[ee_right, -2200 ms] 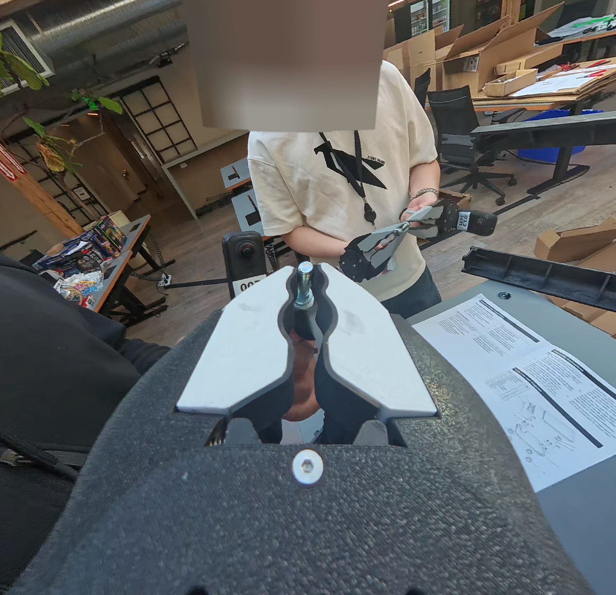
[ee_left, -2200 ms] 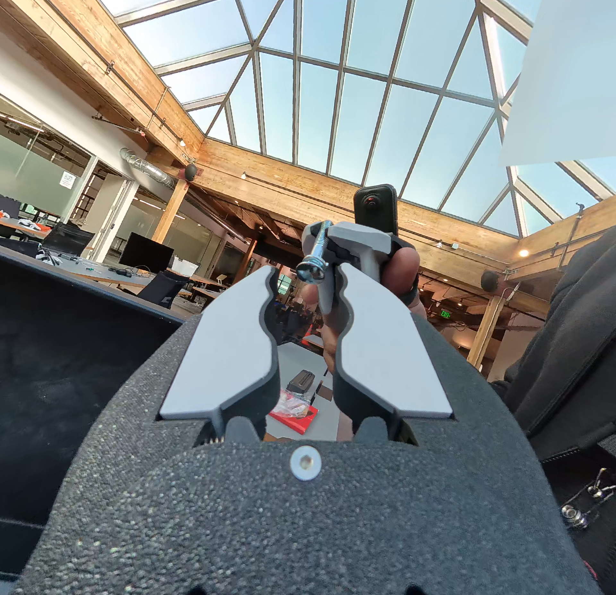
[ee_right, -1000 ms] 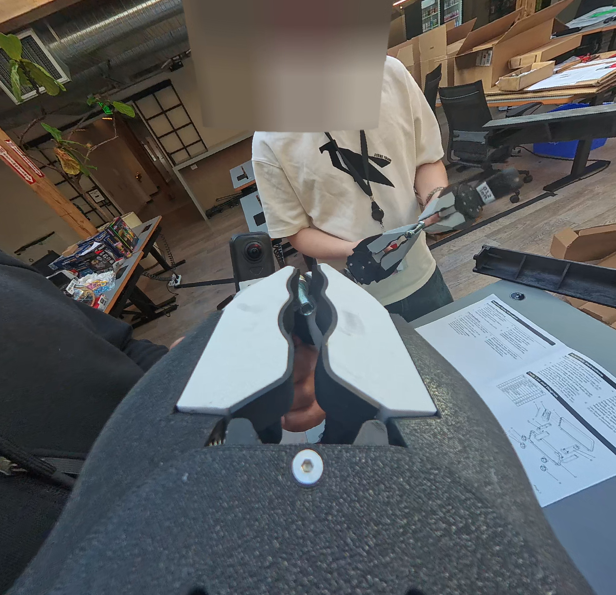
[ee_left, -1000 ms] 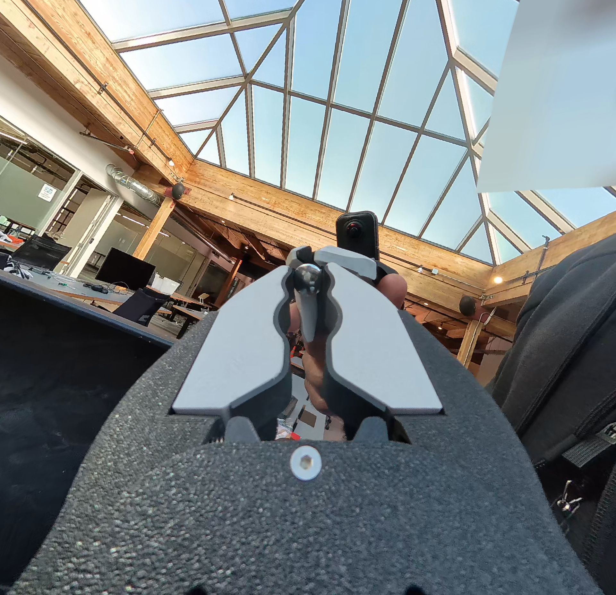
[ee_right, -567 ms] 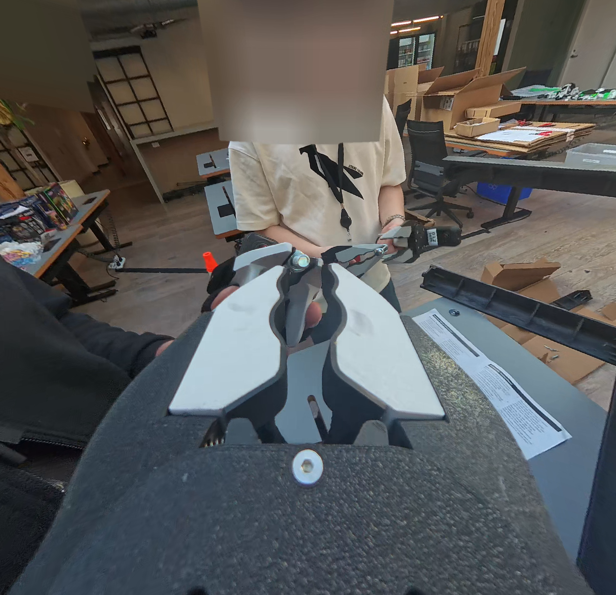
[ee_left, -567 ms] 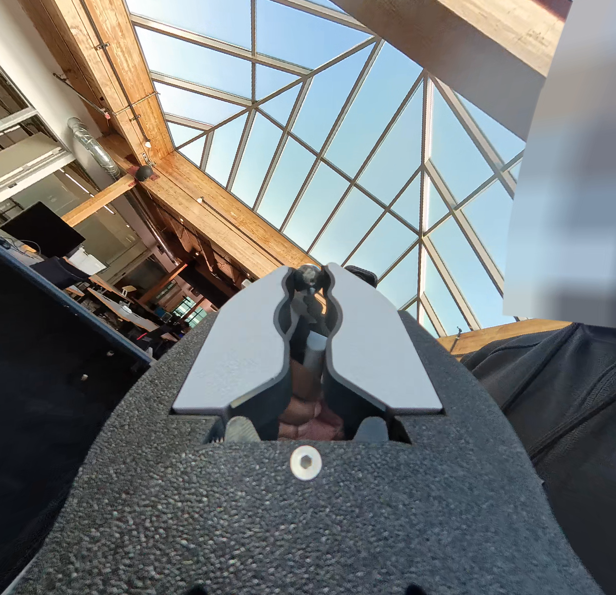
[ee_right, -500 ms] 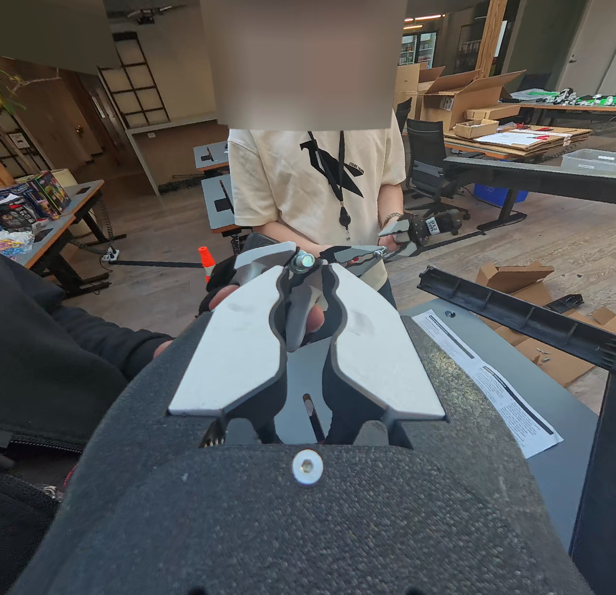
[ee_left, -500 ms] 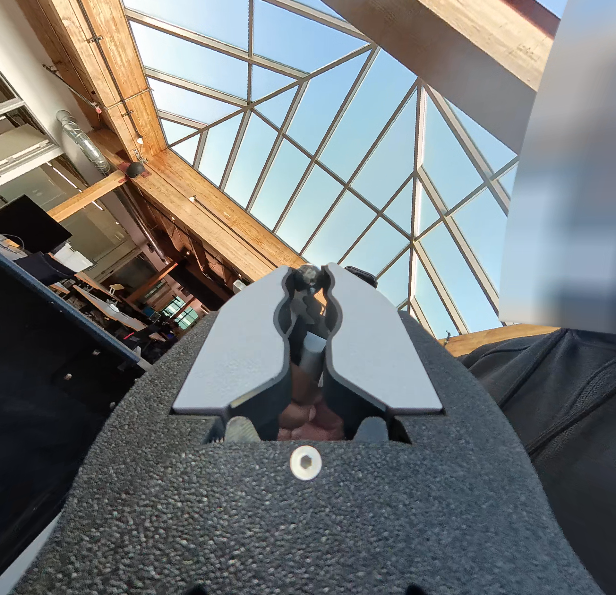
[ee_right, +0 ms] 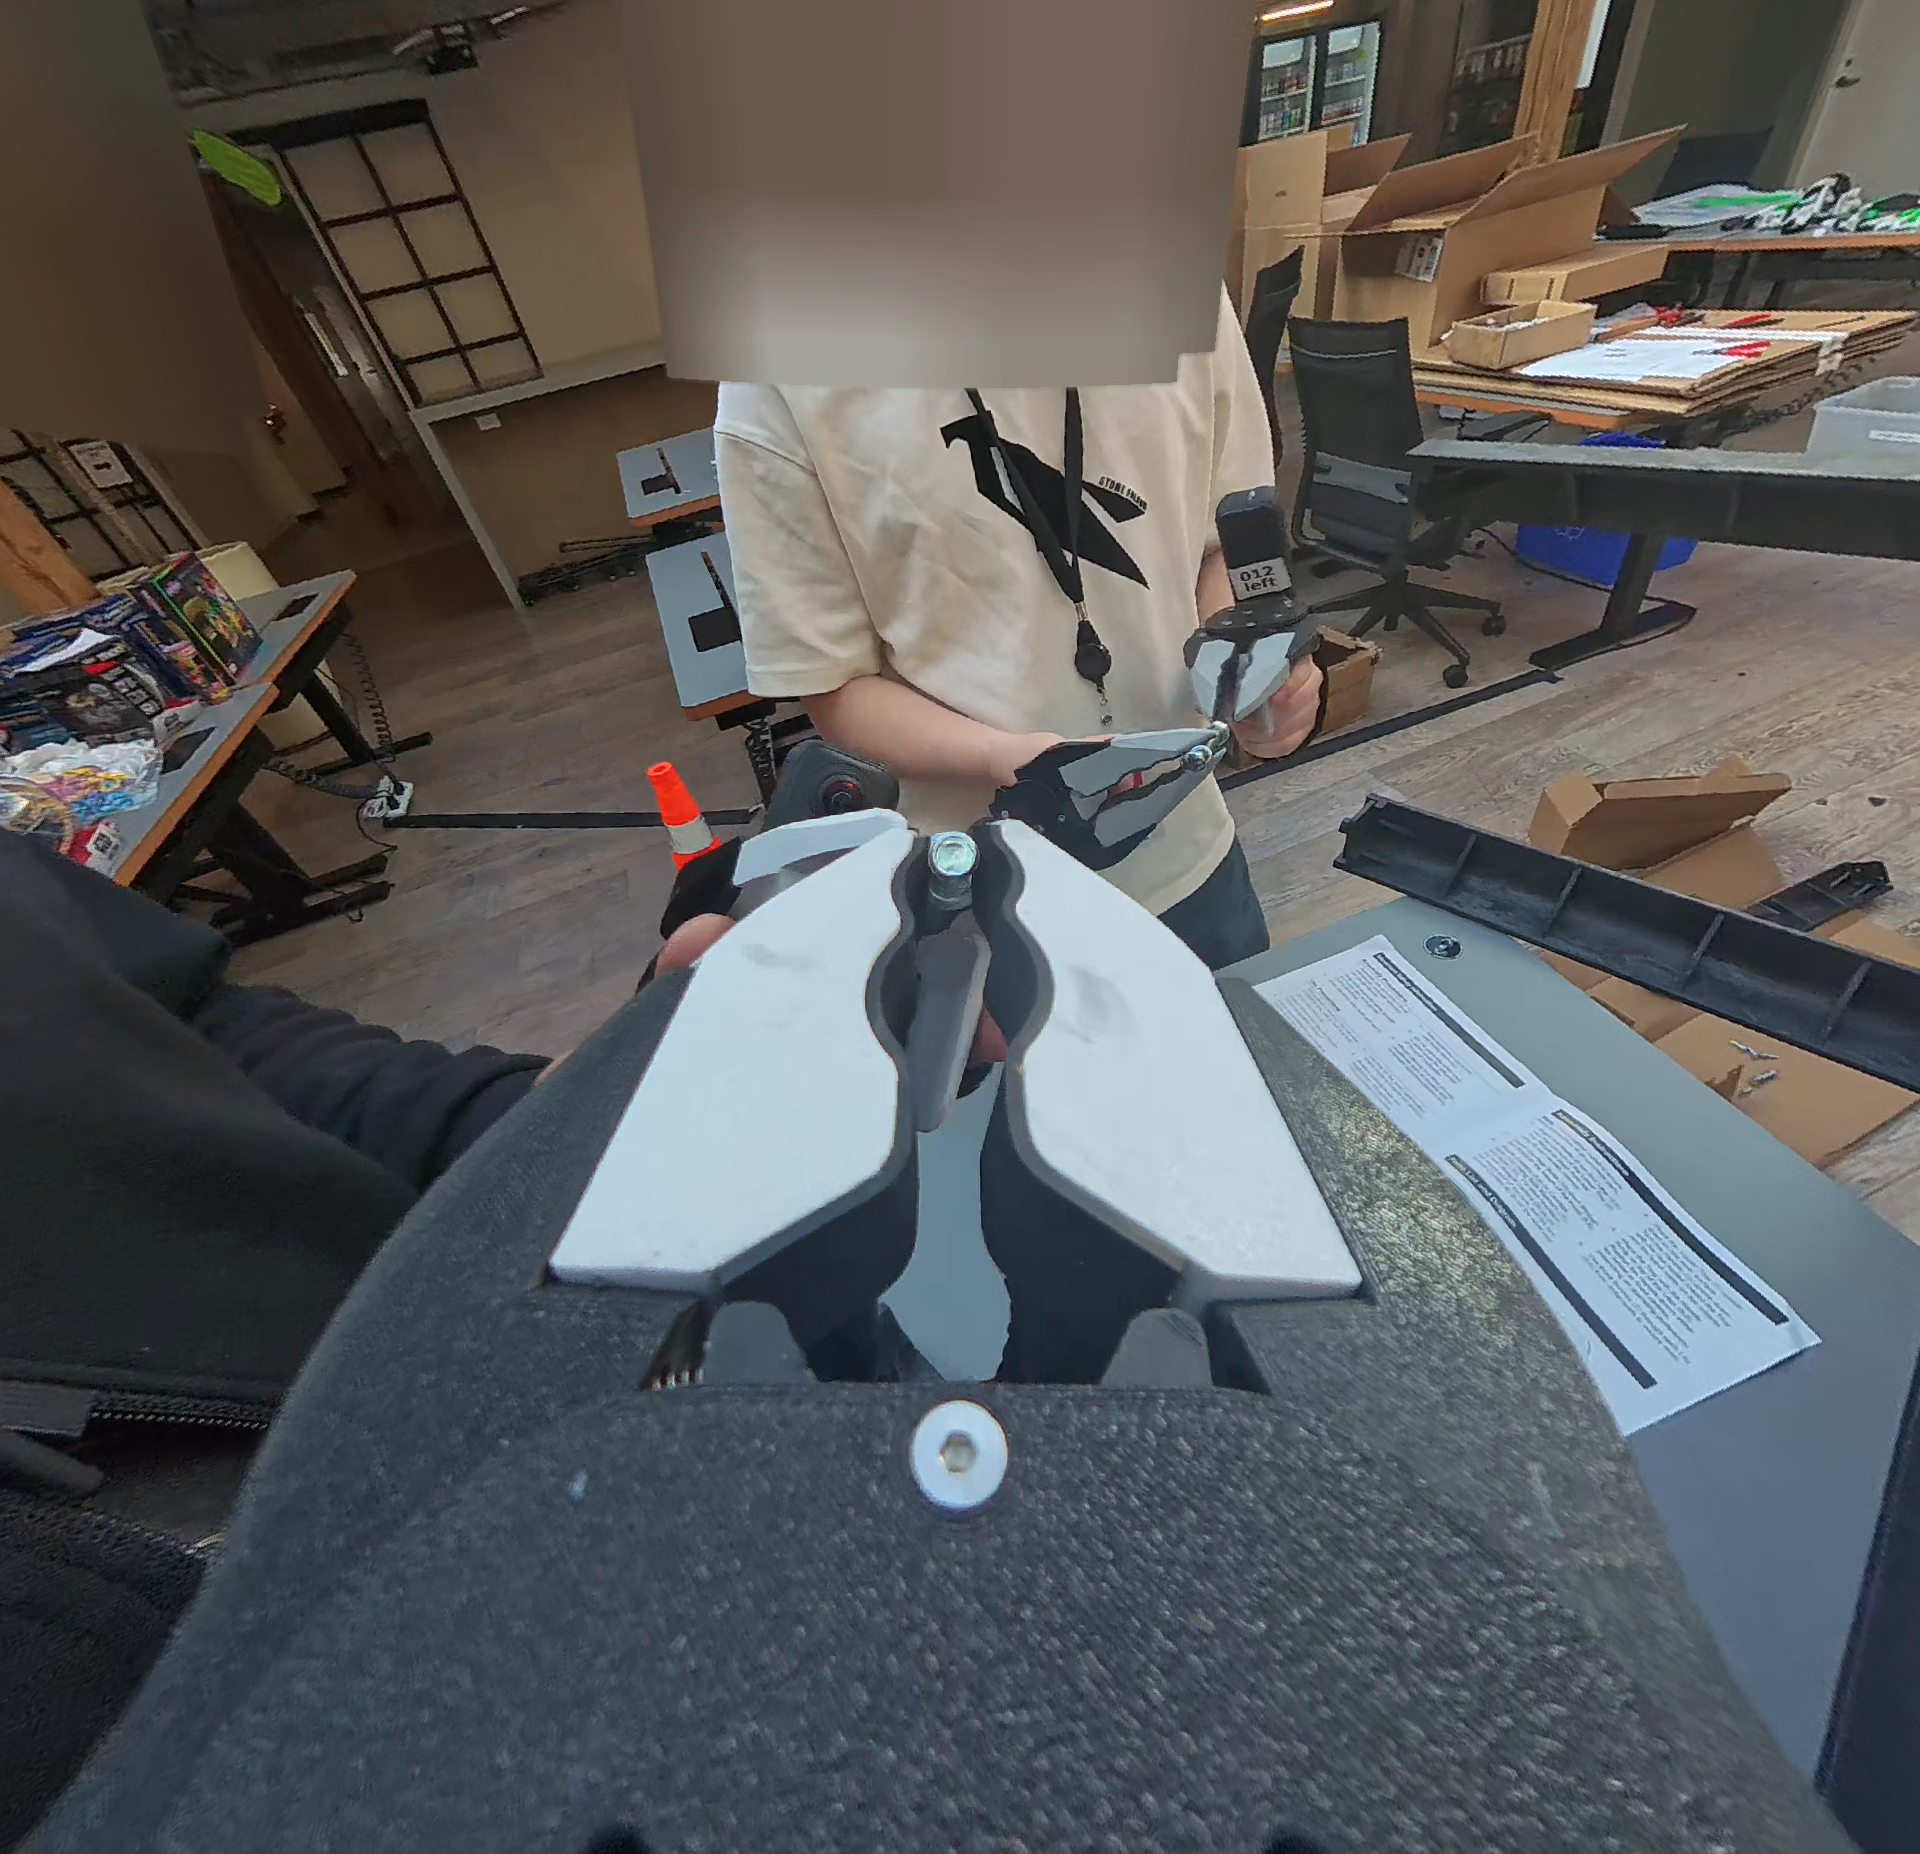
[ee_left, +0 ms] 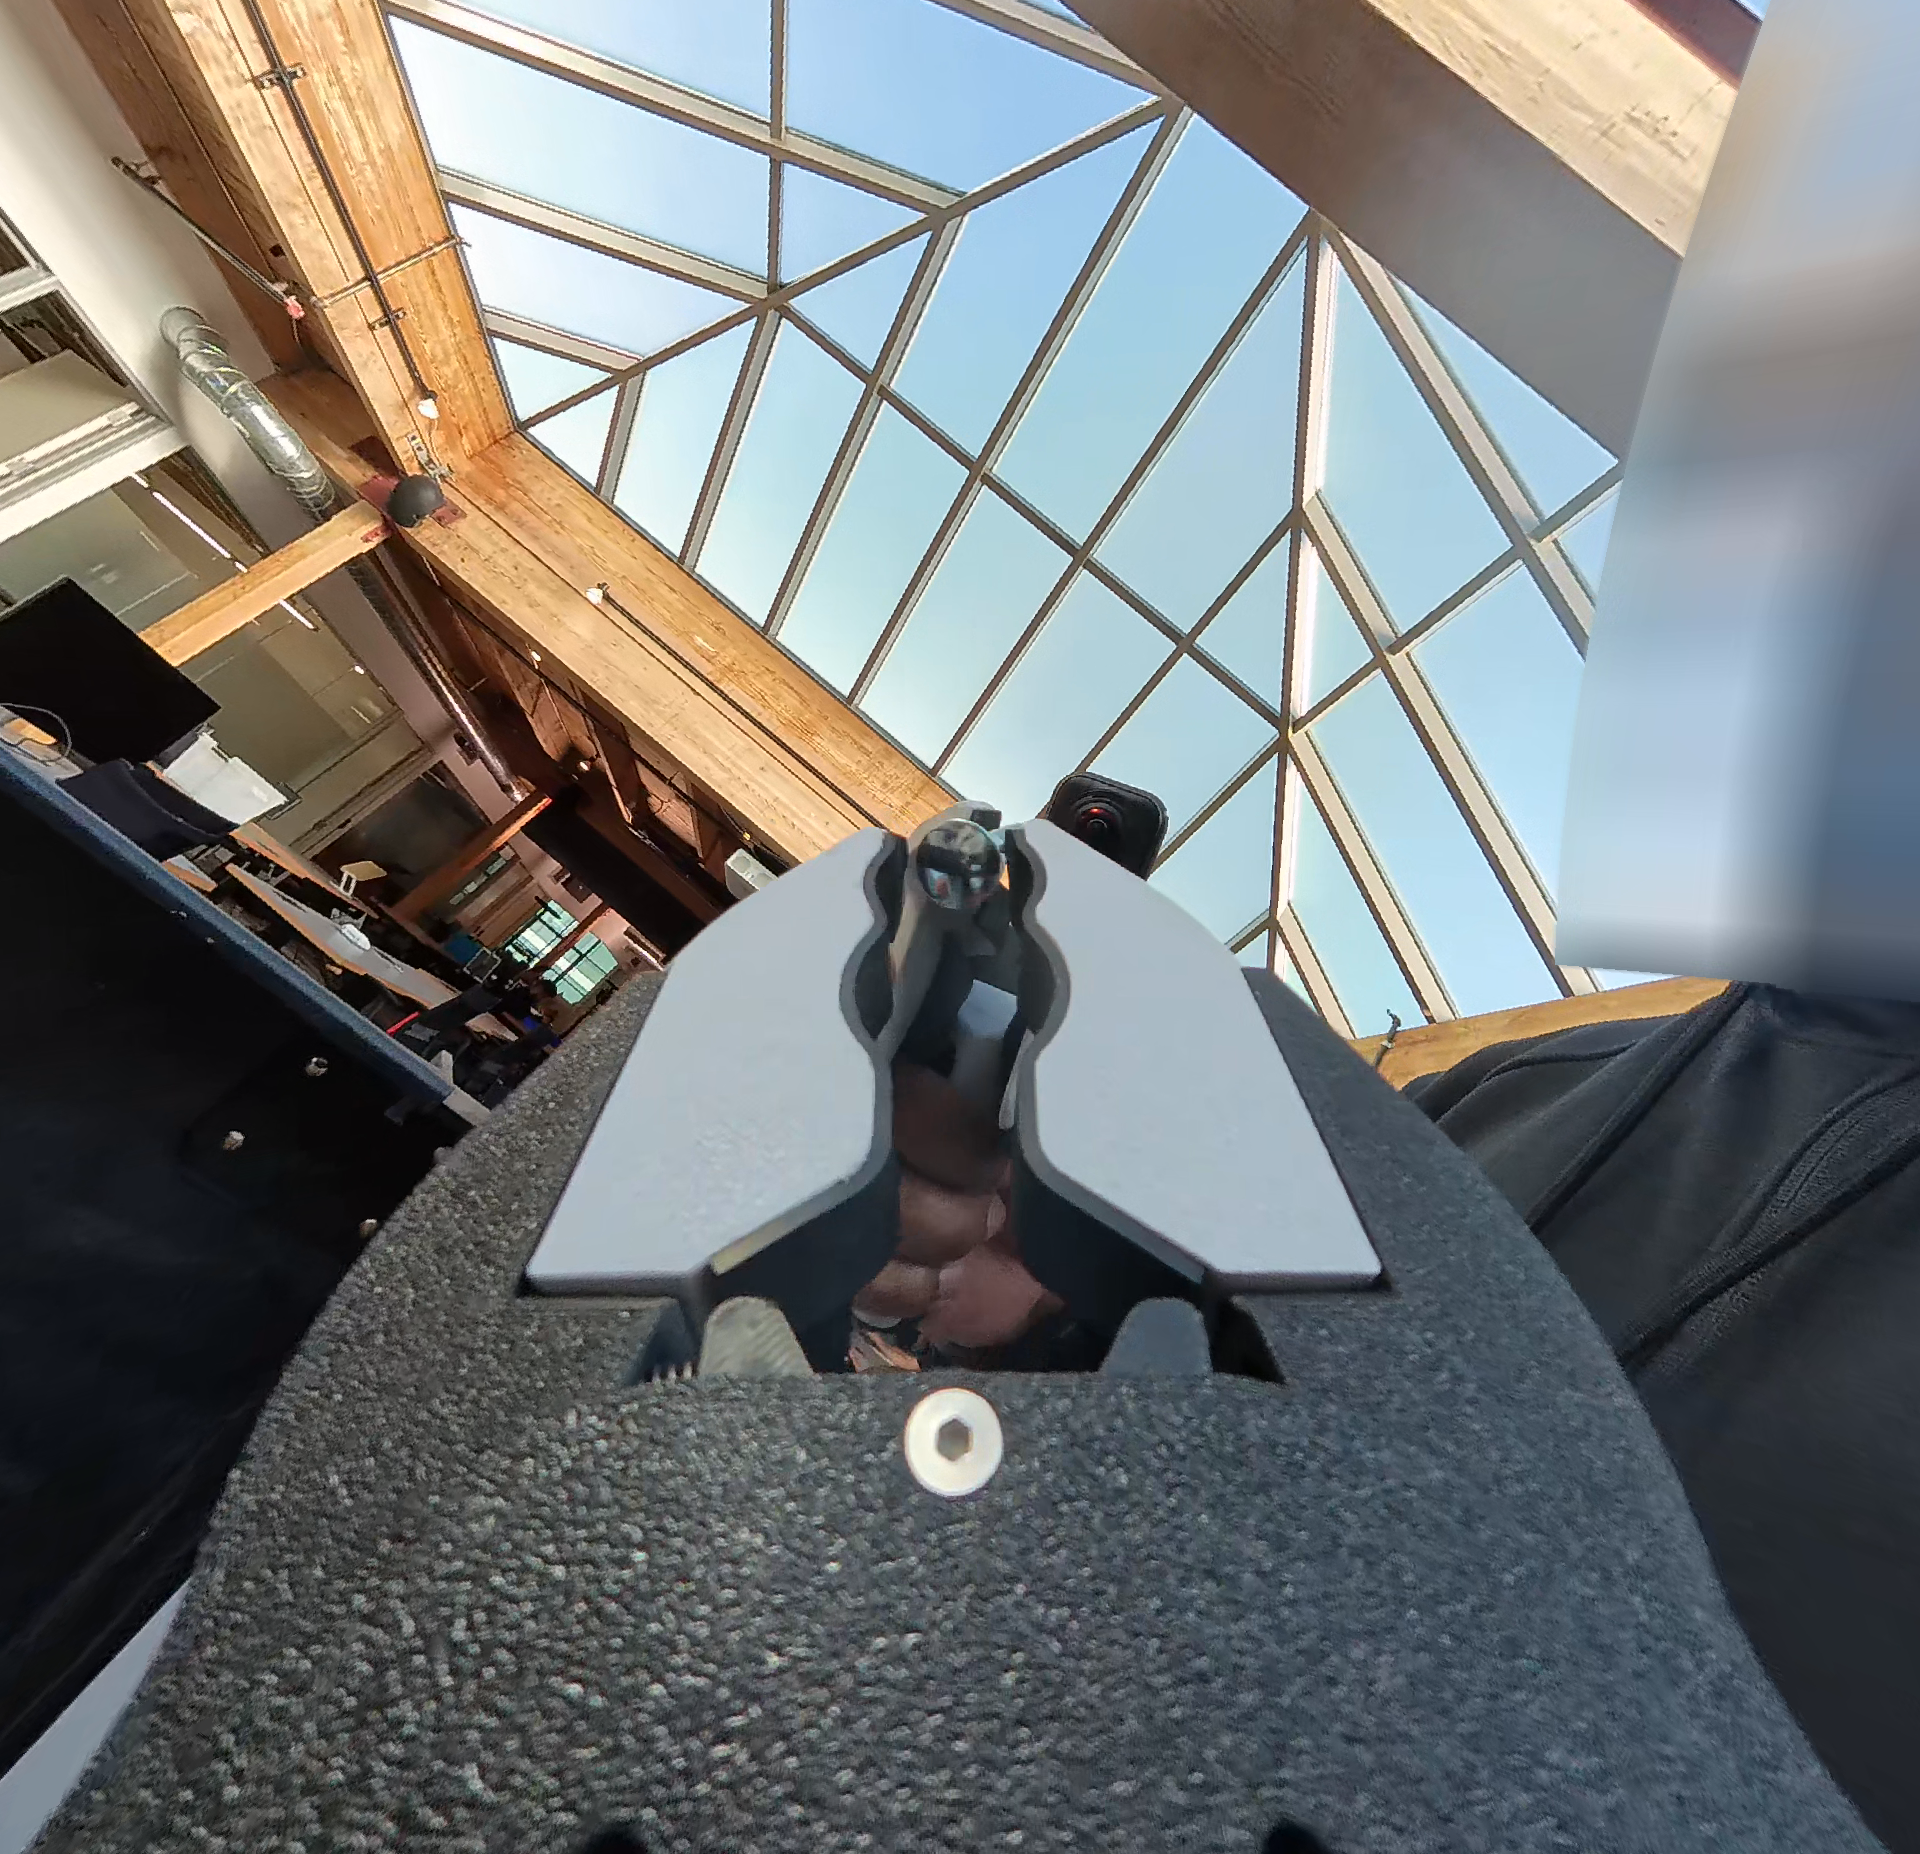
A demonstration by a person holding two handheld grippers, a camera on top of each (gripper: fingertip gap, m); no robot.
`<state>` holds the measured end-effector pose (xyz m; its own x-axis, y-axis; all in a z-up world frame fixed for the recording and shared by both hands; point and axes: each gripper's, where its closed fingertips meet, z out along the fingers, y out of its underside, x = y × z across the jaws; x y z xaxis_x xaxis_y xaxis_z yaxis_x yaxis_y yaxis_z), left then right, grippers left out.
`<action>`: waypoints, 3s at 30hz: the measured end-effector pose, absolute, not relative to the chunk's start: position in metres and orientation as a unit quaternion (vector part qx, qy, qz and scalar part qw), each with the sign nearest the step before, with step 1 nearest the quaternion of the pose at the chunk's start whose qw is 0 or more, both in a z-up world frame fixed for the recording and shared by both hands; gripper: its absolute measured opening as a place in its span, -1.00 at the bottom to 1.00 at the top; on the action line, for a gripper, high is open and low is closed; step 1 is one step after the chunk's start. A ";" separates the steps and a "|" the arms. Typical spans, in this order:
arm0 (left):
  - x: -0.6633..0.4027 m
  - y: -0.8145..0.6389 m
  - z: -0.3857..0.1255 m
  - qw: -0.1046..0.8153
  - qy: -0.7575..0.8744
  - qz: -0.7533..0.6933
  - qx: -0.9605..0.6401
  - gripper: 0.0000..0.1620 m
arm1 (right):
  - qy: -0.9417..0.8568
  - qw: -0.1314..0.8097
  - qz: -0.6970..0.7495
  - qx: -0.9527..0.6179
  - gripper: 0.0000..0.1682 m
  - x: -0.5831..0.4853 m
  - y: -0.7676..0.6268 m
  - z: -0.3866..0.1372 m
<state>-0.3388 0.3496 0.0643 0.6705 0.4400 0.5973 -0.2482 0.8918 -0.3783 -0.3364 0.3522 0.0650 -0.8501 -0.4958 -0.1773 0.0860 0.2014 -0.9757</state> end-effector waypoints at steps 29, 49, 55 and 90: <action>-0.343 0.368 0.065 0.882 -0.343 0.223 -0.234 -0.75 | 0.762 0.320 -0.545 -0.140 -0.91 -0.331 0.355 0.059; -0.343 0.365 0.070 0.895 -0.319 0.218 -0.223 -0.80 | 0.747 0.313 -0.567 -0.154 -0.91 -0.334 0.356 0.067; -0.345 0.362 0.067 0.896 -0.327 0.209 -0.217 -0.80 | 0.753 0.311 -0.560 -0.150 -0.91 -0.337 0.354 0.063; -0.356 0.349 0.058 0.895 -0.345 0.210 -0.187 -0.80 | 0.798 0.170 -0.557 -0.154 -0.88 -0.403 0.353 0.041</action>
